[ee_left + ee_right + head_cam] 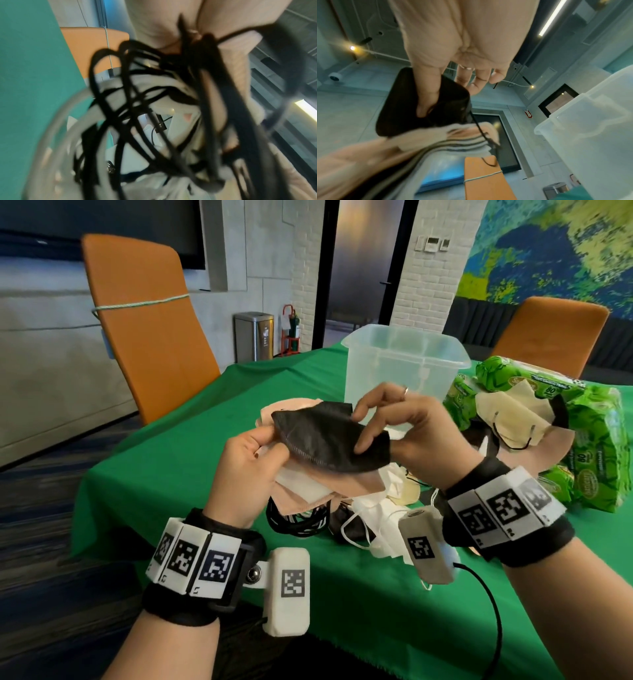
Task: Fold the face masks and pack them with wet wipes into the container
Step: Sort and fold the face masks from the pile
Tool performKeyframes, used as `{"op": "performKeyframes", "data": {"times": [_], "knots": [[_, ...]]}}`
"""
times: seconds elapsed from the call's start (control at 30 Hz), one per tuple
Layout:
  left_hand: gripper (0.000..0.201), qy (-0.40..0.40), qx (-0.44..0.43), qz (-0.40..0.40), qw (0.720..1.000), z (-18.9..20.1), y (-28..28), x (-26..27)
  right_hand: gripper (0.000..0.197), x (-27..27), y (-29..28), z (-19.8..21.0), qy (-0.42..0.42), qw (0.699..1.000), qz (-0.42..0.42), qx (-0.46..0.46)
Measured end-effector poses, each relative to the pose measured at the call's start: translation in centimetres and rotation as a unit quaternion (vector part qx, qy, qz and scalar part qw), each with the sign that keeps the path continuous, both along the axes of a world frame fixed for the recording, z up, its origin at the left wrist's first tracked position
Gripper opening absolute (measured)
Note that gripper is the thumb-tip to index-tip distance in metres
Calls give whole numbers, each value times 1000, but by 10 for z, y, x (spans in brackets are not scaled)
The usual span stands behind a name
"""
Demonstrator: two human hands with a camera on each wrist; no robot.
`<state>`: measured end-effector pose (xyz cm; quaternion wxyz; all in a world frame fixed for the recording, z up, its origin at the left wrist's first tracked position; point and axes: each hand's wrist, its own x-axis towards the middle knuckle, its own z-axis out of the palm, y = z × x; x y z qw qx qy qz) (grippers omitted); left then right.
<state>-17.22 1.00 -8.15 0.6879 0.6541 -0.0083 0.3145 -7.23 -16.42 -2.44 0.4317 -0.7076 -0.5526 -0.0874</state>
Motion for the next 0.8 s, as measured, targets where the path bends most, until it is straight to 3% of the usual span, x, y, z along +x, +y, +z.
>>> {"op": "performKeyframes", "data": {"times": [0.13,0.23,0.4,0.53,0.67,0.8], "knots": [[23,-19,-100,-36,994,2,3,1,38,3,-5,-6,-31,998,-9,-59],[15,-39,-62,-42,996,3,-3,0,36,1,-4,-7,-42,998,-17,-53],[29,-32,-17,2,999,2,-3,2,42,2,-1,-3,-32,992,-119,-3],[28,-24,-2,13,1000,1,-3,1,34,2,0,1,-13,990,-138,8],[29,-13,11,23,1000,0,-3,1,47,-1,-3,9,65,995,-68,28],[28,-10,21,28,999,-1,-2,1,40,-7,-6,12,46,997,18,-63]]}}
